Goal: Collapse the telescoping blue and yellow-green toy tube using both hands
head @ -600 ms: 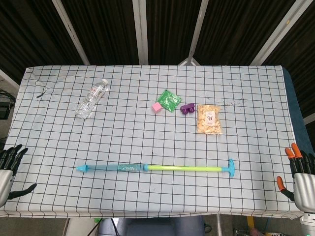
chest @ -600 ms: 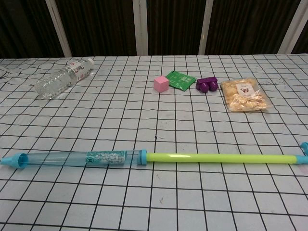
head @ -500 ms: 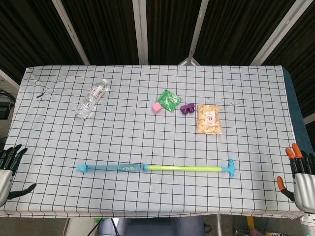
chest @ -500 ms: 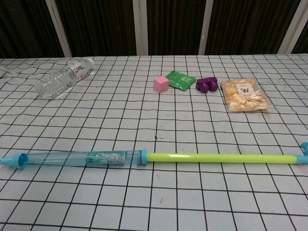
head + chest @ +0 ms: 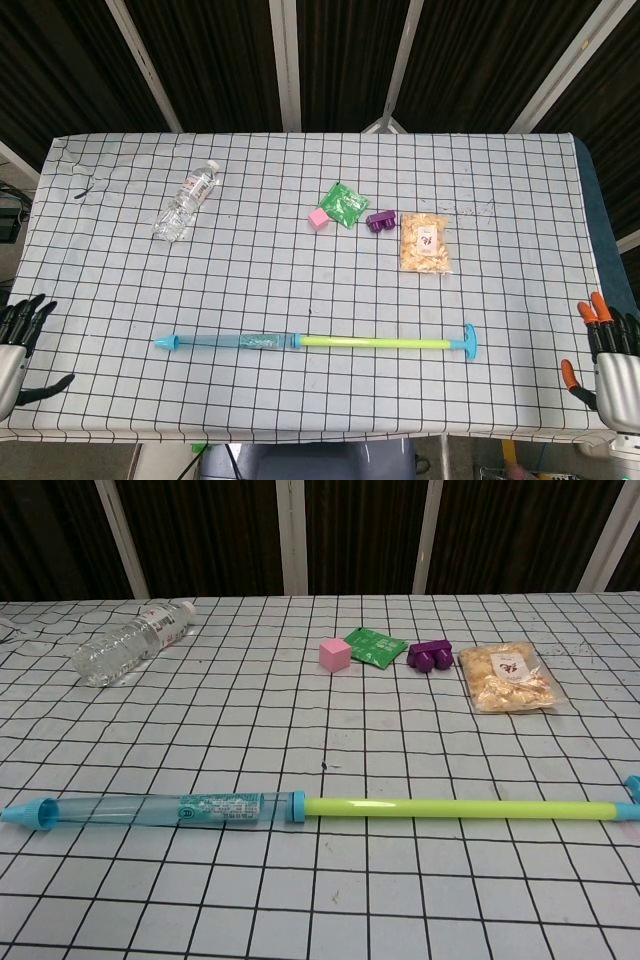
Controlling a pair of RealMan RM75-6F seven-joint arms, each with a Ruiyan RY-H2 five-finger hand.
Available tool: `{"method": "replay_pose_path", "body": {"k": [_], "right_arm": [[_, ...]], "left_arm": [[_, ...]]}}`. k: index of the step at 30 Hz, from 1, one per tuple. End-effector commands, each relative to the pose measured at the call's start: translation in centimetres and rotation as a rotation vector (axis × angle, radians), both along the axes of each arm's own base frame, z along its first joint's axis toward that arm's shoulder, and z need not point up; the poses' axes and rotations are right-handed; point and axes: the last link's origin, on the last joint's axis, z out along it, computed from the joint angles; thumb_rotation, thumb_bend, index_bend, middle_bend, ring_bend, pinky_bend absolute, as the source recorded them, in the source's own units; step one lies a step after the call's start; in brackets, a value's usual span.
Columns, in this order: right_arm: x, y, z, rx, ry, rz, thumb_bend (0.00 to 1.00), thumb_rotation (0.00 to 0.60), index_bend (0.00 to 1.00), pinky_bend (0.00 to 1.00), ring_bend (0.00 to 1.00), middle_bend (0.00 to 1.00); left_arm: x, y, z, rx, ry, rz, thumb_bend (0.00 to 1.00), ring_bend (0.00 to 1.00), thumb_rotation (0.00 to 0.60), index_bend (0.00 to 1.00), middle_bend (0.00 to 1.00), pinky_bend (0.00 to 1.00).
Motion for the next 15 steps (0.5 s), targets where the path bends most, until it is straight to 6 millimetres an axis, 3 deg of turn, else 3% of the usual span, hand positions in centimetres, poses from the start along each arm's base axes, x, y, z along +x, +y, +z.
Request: {"method": "replay_pose_path", "body": {"k": [1,5,11,15], "right_arm": [[0.1,0.0,-0.2,0.006,0.0,0.009,0.42,0.6,0.0,0.0,0.0,0.0],[0.5,-0.2,-0.5,0.024,0.01,0.052,0.42,0.6,0.01,0.0,0.0,0.0],[2.1,-1.1,-1.6,0.057,-0.014,0.133,0.42,0.6,0.27,0.0,0.0,0.05],[3.7,-2.1,-3.0,0.104,-0.02,0.177,0.42,0.6,0.33,0.0,0.0,0.08]], "left_arm": [[-0.1,-0.1,0.2,0.0,0.001,0.004,0.15,0.0,0.6,0.0,0.0,0.0],[0.1,-0.1,0.2,0.004,-0.004,-0.004,0.15,0.0,0.6,0.0,0.0,0.0],[0.0,-0.2,0.3,0.007,0.0,-0.001,0.15,0.0,0.6,0.0,0.0,0.0],[0.0,-0.1,0.2,0.006,-0.003,0.003,0.15,0.0,0.6,0.0,0.0,0.0]]}}
